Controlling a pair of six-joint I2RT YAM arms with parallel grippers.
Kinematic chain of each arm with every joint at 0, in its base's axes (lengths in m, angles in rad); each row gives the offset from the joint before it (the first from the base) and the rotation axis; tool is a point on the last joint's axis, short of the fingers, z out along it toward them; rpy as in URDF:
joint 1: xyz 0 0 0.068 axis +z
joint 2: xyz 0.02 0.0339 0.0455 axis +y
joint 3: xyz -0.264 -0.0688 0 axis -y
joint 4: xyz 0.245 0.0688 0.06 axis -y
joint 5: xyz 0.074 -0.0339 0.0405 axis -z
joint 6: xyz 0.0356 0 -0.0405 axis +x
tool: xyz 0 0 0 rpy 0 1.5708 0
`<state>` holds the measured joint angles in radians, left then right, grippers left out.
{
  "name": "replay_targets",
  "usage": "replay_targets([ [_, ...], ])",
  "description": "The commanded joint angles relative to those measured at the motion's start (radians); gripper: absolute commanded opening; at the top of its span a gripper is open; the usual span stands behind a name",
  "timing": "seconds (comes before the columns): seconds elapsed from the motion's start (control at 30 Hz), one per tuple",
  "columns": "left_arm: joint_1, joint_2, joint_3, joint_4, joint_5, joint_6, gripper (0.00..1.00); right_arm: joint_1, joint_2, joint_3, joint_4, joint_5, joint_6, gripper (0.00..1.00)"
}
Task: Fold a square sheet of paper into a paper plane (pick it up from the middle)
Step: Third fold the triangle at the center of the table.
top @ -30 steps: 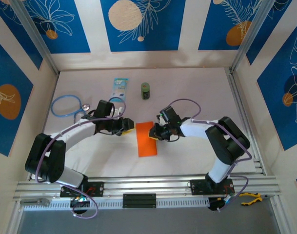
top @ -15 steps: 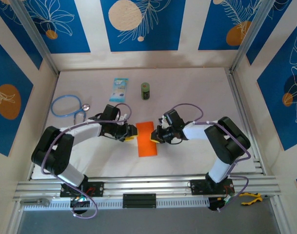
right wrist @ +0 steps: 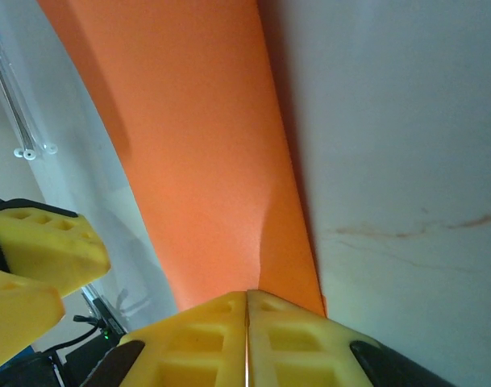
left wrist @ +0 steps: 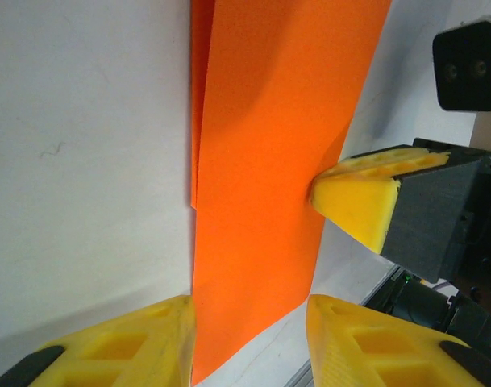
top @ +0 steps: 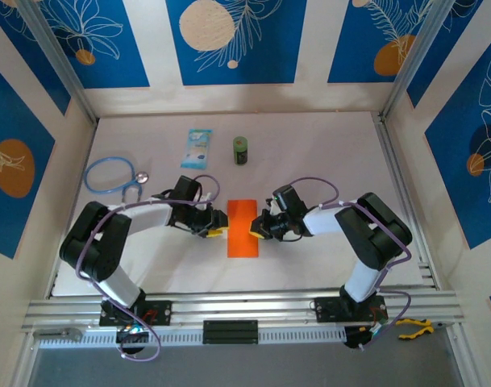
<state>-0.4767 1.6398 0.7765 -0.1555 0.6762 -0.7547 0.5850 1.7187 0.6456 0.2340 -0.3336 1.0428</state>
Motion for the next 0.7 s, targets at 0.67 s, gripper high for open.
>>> replay_targets([
  [0.67, -0.042, 0.133, 0.017, 0.082, 0.0, -0.035, 0.29, 0.024, 0.074, -0.031, -0.007, 0.061, 0.058, 0.08],
])
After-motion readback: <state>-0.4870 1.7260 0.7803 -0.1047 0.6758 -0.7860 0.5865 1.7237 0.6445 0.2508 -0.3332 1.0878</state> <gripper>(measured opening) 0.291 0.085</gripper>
